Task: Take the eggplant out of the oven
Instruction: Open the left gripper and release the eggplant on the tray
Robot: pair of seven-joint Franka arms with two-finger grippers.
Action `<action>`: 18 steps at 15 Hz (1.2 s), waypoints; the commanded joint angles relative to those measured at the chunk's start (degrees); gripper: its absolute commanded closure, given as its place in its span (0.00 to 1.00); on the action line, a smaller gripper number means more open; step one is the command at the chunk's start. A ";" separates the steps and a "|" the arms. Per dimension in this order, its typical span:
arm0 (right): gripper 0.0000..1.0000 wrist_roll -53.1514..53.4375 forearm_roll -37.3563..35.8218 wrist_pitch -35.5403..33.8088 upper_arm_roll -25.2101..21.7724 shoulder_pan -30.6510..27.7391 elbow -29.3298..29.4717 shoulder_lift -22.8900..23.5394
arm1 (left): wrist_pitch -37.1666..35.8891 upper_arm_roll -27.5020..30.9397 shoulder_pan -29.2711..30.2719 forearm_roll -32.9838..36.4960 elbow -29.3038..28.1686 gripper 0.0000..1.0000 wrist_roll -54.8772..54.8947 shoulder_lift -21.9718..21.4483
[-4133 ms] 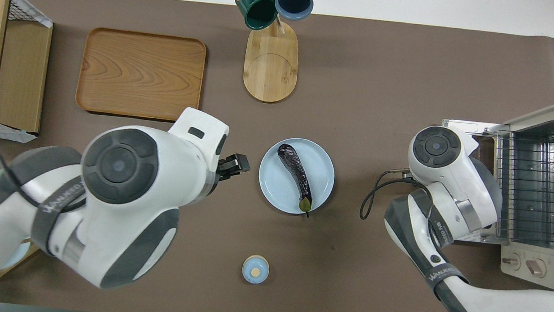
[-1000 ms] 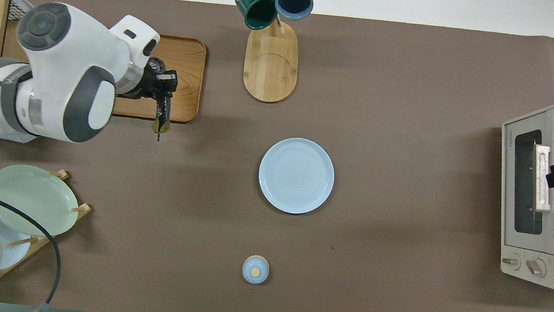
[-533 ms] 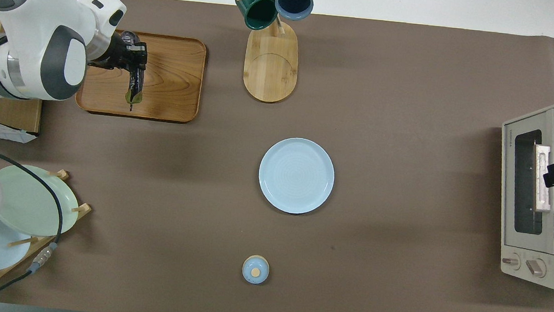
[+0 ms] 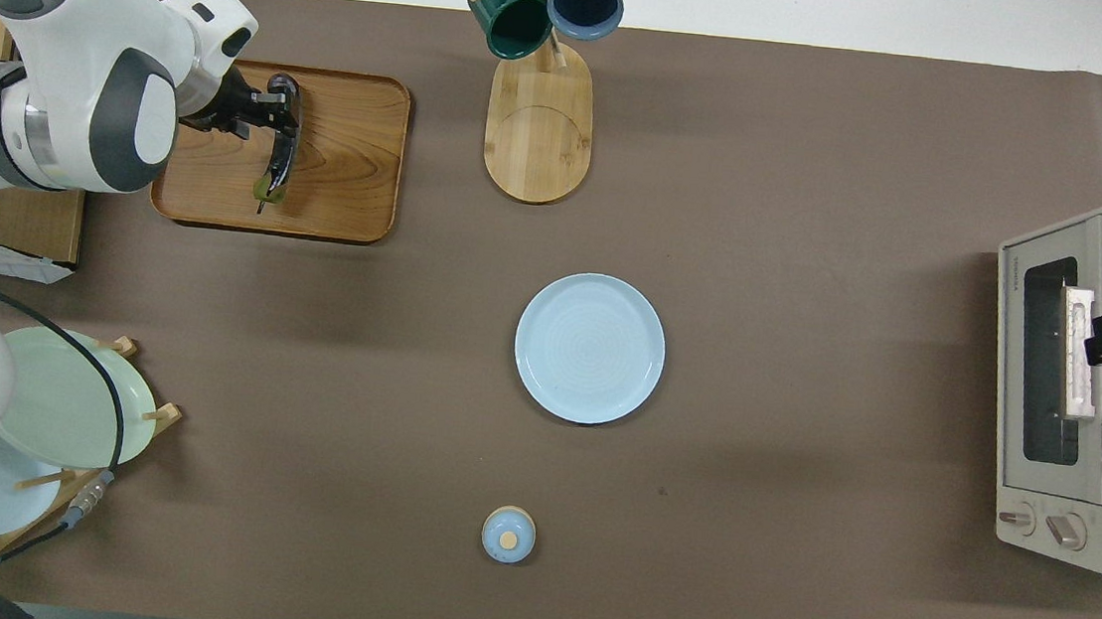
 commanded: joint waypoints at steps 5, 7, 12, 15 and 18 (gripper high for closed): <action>0.00 0.86 4.07 6.37 0.17 -1.24 -1.12 -0.51 | -8.02 -0.19 2.05 0.43 -2.58 0.00 0.13 -10.09; 0.00 0.78 4.07 6.20 0.25 -1.41 -1.03 -0.51 | -14.86 -0.10 2.40 0.51 -2.77 0.00 0.13 -14.66; 0.00 0.69 4.07 6.20 0.25 -1.50 -1.12 -0.51 | -28.49 0.34 2.49 1.13 -3.12 0.00 0.48 -26.88; 0.00 0.77 4.69 6.28 0.17 -1.59 -1.03 -0.51 | -33.95 0.69 2.49 1.30 -4.87 0.00 0.92 -31.72; 0.00 0.69 5.04 6.11 0.17 -1.76 -1.12 -0.51 | -33.18 0.69 2.32 1.30 -12.32 0.00 0.92 -36.21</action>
